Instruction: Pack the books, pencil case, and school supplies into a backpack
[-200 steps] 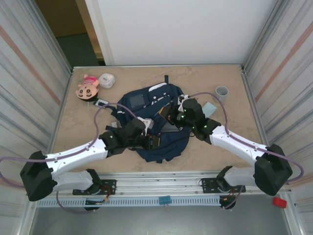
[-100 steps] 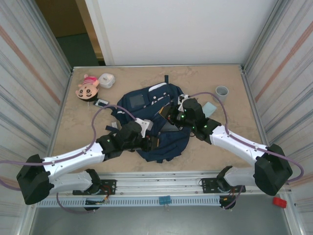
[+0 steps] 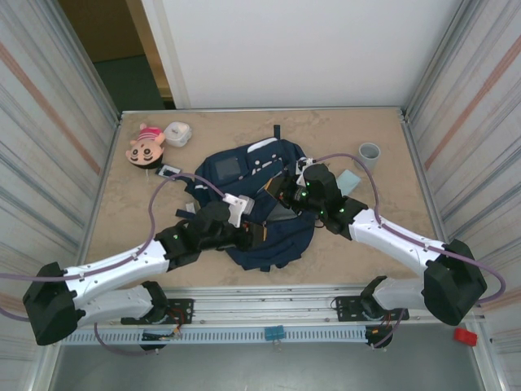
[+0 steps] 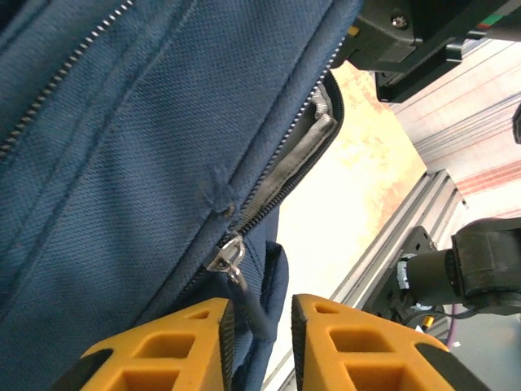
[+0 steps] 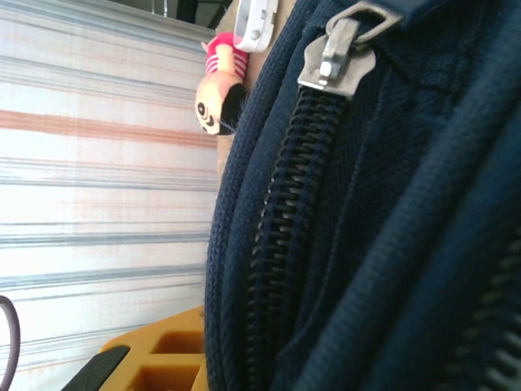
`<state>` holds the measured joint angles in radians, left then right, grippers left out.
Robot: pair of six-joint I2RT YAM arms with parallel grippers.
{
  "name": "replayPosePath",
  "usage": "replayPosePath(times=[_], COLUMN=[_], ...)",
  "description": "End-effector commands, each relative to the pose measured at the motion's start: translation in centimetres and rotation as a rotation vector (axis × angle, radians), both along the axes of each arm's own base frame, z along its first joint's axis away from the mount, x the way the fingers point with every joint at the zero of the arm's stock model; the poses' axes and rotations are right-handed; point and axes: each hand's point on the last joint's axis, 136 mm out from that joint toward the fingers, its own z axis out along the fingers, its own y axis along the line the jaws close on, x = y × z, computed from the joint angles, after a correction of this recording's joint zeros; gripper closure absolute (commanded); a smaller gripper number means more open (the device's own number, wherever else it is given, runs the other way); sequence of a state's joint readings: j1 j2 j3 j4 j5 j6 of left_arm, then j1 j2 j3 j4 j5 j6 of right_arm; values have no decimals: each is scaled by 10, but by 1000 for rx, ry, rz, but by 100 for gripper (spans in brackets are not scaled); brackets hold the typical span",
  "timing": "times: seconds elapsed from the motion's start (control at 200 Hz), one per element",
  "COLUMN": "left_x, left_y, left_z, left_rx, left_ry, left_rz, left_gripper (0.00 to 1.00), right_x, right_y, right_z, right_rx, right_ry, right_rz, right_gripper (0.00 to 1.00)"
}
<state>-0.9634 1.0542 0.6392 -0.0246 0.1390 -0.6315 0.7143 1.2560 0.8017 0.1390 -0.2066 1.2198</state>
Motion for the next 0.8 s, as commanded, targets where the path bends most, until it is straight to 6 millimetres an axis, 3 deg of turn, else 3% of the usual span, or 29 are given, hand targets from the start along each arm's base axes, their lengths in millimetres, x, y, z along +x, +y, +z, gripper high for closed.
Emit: replayPosePath(times=[0.0,0.22,0.456,0.581,0.712,0.797], left_x=[5,7,6,8,14,18], left_y=[3,2,1,2,4,6], left_z=[6,-1,-15,-19,-23,-27], left_rx=[5,36,99,134,165,197], left_ry=[-32,-12,33,48,59,73], left_rz=[30,32,23,31,67,98], left_gripper=[70,77,61,60,62,69], right_x=[-4,-4,-5,-7,-9,-10], right_y=[12,12,12,14,15,16], right_z=[50,49,52,53,56,57], right_rx=[91,89,91,92,87,82], right_ry=[-123,-121,-122,-125,-129,-133], right_rz=[57,56,60,65,71,72], right_gripper=[94,94,94,94,94,94])
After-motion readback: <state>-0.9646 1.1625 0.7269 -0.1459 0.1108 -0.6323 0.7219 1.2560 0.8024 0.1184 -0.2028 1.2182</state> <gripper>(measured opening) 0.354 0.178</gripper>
